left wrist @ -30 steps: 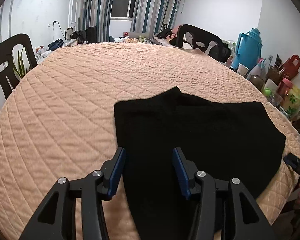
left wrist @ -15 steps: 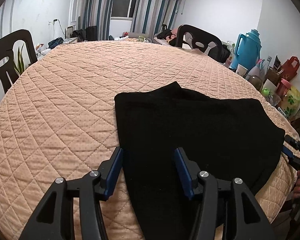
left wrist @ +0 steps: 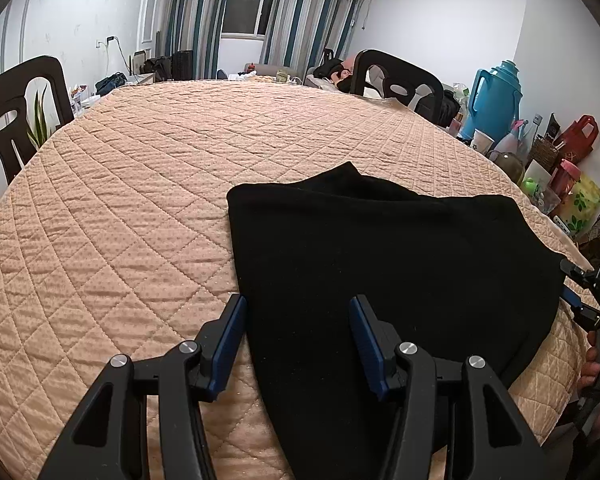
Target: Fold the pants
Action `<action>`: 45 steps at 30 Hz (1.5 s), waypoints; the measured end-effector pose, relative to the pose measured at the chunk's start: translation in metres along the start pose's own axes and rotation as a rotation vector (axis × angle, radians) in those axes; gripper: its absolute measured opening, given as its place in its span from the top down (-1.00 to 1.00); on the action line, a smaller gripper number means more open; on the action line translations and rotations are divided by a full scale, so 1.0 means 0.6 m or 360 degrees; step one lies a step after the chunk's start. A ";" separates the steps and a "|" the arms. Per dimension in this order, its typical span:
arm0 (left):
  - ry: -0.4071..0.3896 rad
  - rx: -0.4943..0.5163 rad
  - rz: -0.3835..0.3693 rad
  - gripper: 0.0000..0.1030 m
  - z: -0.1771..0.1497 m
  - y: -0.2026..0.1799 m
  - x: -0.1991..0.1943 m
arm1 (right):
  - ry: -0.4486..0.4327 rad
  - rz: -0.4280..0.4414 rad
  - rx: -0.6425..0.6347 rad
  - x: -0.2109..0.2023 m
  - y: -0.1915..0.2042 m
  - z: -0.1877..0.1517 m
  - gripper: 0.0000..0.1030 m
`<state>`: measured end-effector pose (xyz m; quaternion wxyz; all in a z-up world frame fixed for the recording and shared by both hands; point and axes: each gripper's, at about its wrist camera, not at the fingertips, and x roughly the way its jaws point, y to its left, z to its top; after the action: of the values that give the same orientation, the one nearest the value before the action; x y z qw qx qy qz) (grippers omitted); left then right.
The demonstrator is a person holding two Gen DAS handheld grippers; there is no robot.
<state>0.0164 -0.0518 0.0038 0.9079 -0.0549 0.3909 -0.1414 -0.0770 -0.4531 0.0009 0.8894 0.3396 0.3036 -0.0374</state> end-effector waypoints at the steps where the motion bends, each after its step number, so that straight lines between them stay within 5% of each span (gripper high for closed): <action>1: 0.0000 -0.0002 -0.0001 -0.09 0.000 0.000 0.000 | -0.0005 -0.0021 -0.0036 -0.002 0.002 -0.001 -0.11; 10: 0.0000 0.0000 0.0004 -0.09 0.000 0.000 0.001 | 0.0036 -0.0245 -0.0239 0.007 0.016 0.002 -0.11; 17: -0.0001 -0.0007 0.0001 -0.09 0.000 -0.002 0.002 | 0.0013 0.0121 0.0046 0.007 -0.004 0.009 -0.24; 20: 0.0001 0.0005 0.0011 -0.09 0.000 -0.004 0.003 | 0.0049 0.0105 -0.0006 0.018 0.002 0.015 -0.24; 22: 0.0001 0.0008 0.0016 -0.09 0.000 -0.004 0.003 | 0.0085 0.0087 -0.0007 0.035 0.001 0.020 -0.17; 25: 0.0006 0.0013 0.0027 -0.09 0.000 -0.007 0.004 | 0.0105 0.0040 -0.0038 0.052 0.009 0.027 0.44; 26: 0.0008 0.0021 0.0035 -0.09 0.000 -0.009 0.004 | 0.0115 0.0034 -0.0042 0.057 0.010 0.027 0.50; 32: 0.0010 0.0044 0.0054 -0.11 -0.001 -0.015 0.006 | 0.0109 0.0020 -0.0119 0.048 0.025 0.027 0.56; 45: -0.0035 0.0046 0.0083 -0.11 -0.009 -0.011 -0.018 | 0.0027 0.0320 -0.0463 0.008 0.158 0.046 0.63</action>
<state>0.0041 -0.0547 0.0091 0.9162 -0.0332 0.3802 -0.1225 -0.0329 -0.3971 0.0696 0.9259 0.2362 0.2778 0.0989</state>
